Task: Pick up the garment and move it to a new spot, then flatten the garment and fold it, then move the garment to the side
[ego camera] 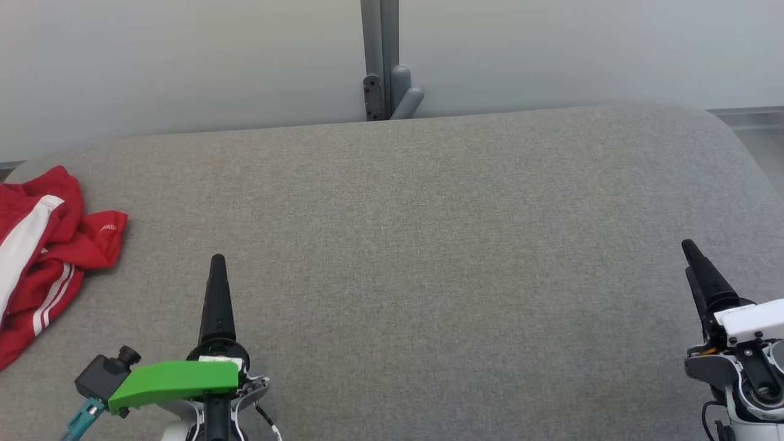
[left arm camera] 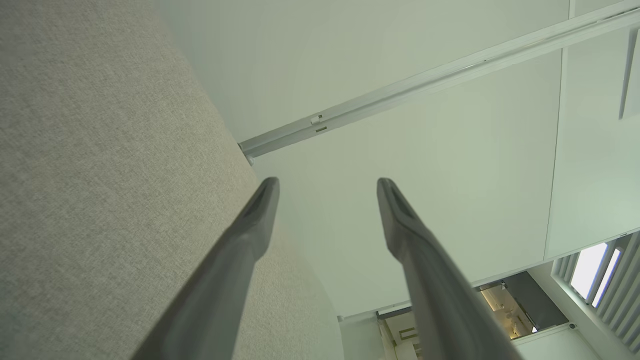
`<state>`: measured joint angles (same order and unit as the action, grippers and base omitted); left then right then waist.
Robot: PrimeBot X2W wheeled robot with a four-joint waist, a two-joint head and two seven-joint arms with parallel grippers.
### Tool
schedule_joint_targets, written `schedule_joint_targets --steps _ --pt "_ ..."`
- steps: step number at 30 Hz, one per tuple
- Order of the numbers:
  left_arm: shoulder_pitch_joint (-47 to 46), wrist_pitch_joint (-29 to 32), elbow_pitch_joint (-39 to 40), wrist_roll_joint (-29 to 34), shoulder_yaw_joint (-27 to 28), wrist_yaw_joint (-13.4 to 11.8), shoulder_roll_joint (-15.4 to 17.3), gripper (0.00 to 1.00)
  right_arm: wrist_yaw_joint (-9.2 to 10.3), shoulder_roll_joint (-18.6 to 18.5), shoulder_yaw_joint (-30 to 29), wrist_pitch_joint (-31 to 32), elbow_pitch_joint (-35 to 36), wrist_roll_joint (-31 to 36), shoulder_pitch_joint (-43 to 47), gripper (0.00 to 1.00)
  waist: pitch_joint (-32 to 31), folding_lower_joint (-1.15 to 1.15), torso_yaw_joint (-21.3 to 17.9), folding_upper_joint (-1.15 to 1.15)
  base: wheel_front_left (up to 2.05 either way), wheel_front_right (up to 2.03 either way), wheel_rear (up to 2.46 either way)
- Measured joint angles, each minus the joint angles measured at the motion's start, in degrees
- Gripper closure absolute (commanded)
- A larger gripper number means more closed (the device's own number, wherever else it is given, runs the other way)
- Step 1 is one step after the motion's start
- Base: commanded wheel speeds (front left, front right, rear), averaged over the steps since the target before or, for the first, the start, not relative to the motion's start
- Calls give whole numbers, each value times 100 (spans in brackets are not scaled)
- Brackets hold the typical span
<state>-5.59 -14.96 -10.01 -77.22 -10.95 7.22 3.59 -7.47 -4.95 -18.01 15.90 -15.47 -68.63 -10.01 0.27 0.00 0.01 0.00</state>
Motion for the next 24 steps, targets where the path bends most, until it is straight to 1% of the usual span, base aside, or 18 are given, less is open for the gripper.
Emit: schedule_joint_targets --steps 2,9,13,17,24 --pt "0 0 0 0 0 0 0 0 0 0 0 0 0 0 0 0 0 0 0 0 0 0 0" --pt "-63 0 196 1029 81 0 1 0 0 -119 276 -313 453 1074 -37 0 0 0 -4 0 0 0 0" --pt "-97 0 256 1516 119 -1 13 0 0 -164 455 -487 704 1595 -63 0 -2 0 -4 0 0 0 0" --pt "-119 0 296 1998 148 -19 35 0 0 -202 606 -649 910 2043 -63 0 -4 0 -5 0 0 0 0" --pt "-135 0 272 2724 189 -77 74 0 0 -264 905 -923 995 2714 -56 0 -7 0 -18 0 0 0 0"
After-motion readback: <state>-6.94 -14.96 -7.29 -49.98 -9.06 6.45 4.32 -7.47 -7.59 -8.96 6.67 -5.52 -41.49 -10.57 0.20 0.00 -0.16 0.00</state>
